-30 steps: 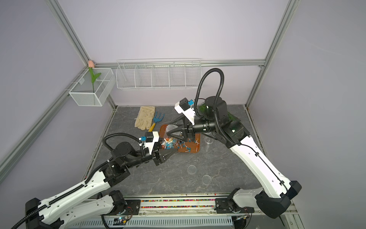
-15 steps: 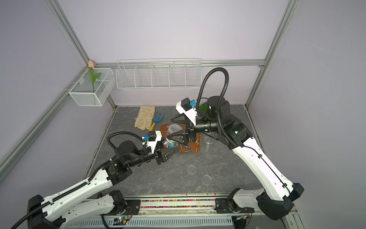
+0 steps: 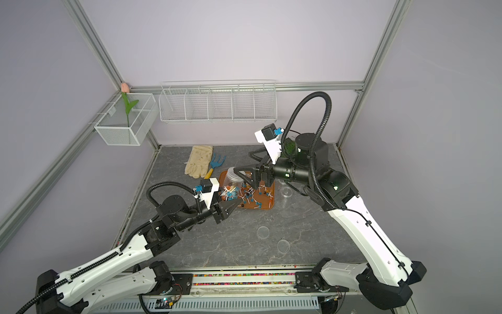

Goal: Pour the candies out of the jar
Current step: Unscrew the lid from the jar.

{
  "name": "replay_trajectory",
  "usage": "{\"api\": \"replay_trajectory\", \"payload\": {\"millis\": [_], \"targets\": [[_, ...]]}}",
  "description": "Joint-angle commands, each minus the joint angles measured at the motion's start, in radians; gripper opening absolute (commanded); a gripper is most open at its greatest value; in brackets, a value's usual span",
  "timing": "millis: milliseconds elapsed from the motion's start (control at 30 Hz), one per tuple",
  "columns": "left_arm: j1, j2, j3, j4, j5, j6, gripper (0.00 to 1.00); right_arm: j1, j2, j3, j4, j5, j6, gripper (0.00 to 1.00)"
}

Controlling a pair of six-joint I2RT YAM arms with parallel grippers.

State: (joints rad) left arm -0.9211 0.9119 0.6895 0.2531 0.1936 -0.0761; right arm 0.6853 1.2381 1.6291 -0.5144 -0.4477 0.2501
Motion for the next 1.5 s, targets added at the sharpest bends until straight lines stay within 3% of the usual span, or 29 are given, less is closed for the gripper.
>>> {"api": "replay_trajectory", "payload": {"millis": [0, 500, 933, 1033, 1200, 1267, 1467], "targets": [[0.001, -0.019, -0.008, 0.004, -0.046, 0.033, 0.43, 0.025, 0.021, -0.018, -0.018, 0.059, 0.085, 0.97], [0.0, -0.011, -0.01, -0.012, -0.06, 0.055, 0.43, 0.127, 0.11, 0.024, -0.062, 0.176, 0.077, 0.86], [0.0, -0.015, 0.0, -0.017, -0.005, 0.032, 0.43, 0.131, 0.122, 0.069, -0.056, 0.147, -0.007, 0.53], [0.001, -0.02, 0.017, -0.039, 0.054, 0.026, 0.43, 0.118, 0.128, 0.112, -0.062, 0.043, -0.109, 0.51], [0.001, -0.022, 0.05, -0.071, 0.155, 0.019, 0.44, 0.08, 0.084, 0.081, 0.025, -0.39, -0.332, 0.55], [0.0, -0.02, 0.059, -0.074, 0.185, 0.011, 0.44, 0.07, 0.083, 0.093, 0.019, -0.503, -0.37, 0.57], [0.001, -0.007, 0.07, -0.065, 0.206, 0.002, 0.44, 0.068, 0.115, 0.151, -0.103, -0.49, -0.433, 0.53]]}}
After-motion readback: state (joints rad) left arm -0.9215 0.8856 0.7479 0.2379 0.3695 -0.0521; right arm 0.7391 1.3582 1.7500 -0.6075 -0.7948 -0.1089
